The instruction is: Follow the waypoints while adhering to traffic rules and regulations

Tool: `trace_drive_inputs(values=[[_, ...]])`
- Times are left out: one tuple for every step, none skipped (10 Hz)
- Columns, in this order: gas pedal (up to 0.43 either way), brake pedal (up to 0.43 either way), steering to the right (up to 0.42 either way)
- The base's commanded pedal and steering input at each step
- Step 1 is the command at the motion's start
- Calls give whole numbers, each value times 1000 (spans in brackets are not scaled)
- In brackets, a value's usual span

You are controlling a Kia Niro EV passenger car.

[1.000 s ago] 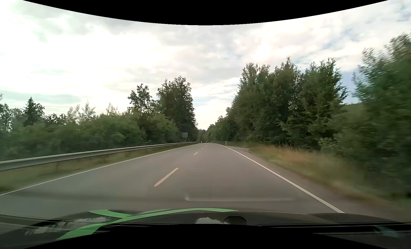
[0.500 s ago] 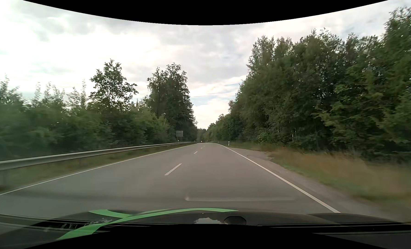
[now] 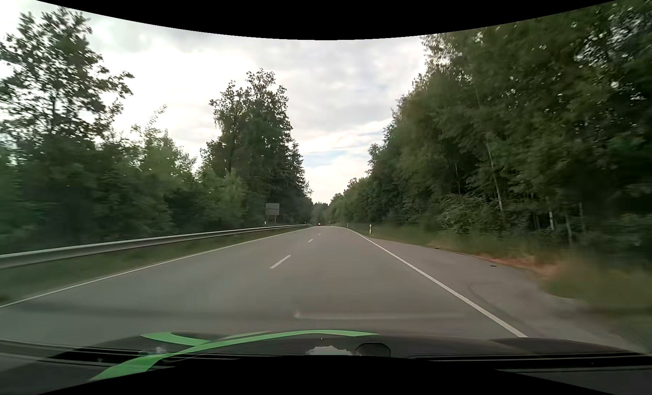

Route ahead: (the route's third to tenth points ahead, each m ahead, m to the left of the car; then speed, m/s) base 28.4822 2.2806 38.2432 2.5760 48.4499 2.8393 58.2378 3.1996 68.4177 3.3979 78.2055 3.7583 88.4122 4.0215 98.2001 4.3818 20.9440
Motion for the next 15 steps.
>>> trace_drive_inputs(values=[[299,0,-3],[299,0,-4],[299,0,-4],[299,0,-4],[299,0,-5],[299,0,-7],[299,0,-7],[299,0,-7],[299,0,-7],[299,0,-7],[299,0,-7],[299,0,-7],[299,0,-7],[299,0,-7],[299,0,-7]])
